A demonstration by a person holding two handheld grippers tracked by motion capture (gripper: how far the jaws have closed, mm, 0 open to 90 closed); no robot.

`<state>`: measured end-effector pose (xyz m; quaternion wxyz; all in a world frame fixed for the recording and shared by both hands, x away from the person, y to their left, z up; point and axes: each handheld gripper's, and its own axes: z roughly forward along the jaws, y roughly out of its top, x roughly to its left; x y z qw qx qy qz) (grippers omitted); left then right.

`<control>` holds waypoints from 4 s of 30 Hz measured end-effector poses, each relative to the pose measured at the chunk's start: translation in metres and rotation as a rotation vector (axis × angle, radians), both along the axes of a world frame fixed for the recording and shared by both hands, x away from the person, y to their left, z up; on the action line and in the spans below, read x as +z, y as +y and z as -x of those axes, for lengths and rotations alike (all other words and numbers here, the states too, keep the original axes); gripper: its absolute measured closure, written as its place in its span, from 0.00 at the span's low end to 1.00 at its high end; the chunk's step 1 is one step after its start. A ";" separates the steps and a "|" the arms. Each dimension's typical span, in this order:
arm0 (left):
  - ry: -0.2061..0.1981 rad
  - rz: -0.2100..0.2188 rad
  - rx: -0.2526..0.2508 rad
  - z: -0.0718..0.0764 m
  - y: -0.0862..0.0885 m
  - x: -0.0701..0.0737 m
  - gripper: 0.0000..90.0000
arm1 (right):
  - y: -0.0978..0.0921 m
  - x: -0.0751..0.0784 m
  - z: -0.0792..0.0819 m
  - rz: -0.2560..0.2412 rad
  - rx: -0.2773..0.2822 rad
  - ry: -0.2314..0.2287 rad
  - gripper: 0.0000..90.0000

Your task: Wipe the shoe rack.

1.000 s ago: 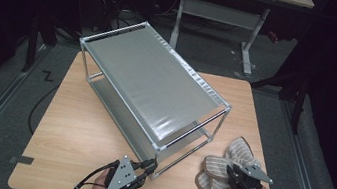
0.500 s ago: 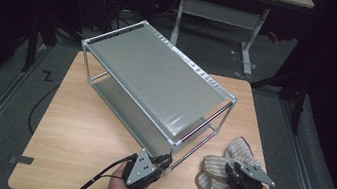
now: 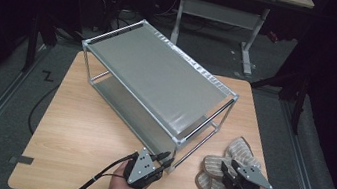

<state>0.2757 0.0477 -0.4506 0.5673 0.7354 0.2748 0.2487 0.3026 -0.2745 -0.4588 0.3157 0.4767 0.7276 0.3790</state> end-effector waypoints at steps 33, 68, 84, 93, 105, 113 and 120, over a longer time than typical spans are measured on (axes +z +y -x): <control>0.032 -0.038 0.168 0.010 0.086 -0.029 0.64 | 0.091 0.016 0.036 -0.012 0.228 -0.115 0.52; 0.032 -0.018 0.161 0.013 0.085 -0.028 0.67 | 0.121 0.023 0.018 0.001 0.334 -0.078 0.87; 0.027 -0.020 0.224 0.006 0.104 -0.020 0.66 | 0.063 0.021 0.024 -0.036 0.214 -0.084 0.88; 0.011 -0.048 0.347 -0.016 0.145 0.001 0.68 | 0.063 0.020 0.024 -0.031 0.215 -0.092 0.87; 0.035 -0.090 0.453 -0.060 0.170 0.011 0.70 | 0.062 0.020 0.024 -0.038 0.221 -0.088 0.87; 0.062 -0.146 0.516 -0.094 0.183 0.012 0.68 | 0.061 0.021 0.023 -0.039 0.222 -0.086 0.87; 0.096 -0.112 0.543 -0.117 0.201 0.015 0.69 | 0.060 0.021 0.023 -0.045 0.223 -0.085 0.86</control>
